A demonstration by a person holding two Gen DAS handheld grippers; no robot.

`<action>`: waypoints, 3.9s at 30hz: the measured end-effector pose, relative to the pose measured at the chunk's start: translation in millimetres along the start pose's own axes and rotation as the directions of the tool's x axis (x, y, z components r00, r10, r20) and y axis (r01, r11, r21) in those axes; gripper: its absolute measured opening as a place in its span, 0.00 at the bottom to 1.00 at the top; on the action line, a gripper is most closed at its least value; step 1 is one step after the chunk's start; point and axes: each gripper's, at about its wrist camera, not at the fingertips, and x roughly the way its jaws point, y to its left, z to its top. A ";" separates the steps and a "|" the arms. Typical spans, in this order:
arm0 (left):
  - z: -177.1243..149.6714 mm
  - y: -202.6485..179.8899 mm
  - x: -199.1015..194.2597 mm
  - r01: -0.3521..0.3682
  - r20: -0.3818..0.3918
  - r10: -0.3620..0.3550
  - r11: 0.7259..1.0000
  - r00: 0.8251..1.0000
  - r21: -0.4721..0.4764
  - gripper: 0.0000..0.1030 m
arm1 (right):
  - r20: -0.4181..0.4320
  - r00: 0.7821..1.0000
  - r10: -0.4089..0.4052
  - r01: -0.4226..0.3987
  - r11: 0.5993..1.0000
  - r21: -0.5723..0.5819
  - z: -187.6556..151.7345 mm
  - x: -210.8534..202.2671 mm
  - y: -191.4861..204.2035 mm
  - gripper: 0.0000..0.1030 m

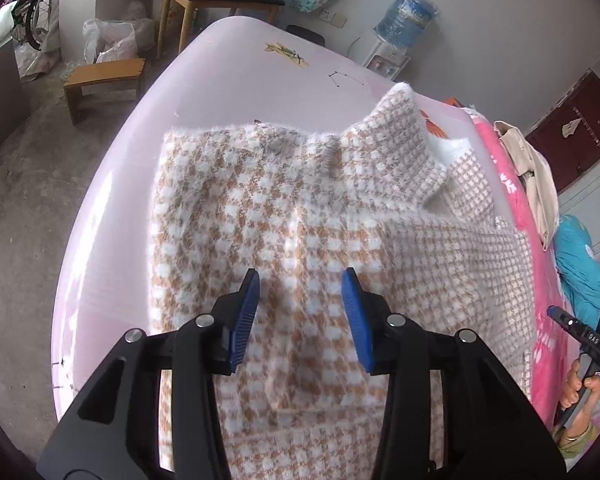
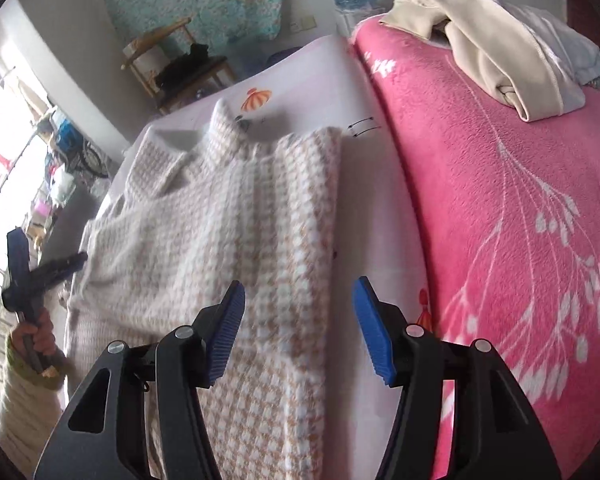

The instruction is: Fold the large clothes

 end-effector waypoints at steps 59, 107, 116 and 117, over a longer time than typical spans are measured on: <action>-41.3 -69.6 9.0 -0.097 0.081 0.074 0.938 0.994 0.333 0.48 | -0.006 0.998 -0.060 0.049 0.860 -0.509 -29.2 81.4 136.3 0.54; -251.5 -71.6 -73.5 -0.314 0.036 0.317 0.907 0.948 0.281 0.93 | -0.030 0.988 -0.149 0.131 0.937 -0.324 -255.9 -24.2 142.3 0.94; -253.5 -71.9 -73.9 -0.320 0.036 0.322 0.912 0.946 0.257 0.93 | -0.038 0.987 -0.153 0.134 0.941 -0.310 -255.7 -25.3 141.6 0.94; -253.1 -71.7 -73.7 -0.320 0.036 0.322 0.913 0.946 0.254 0.93 | -0.041 0.987 -0.153 0.133 0.943 -0.306 -255.4 -25.1 141.6 0.94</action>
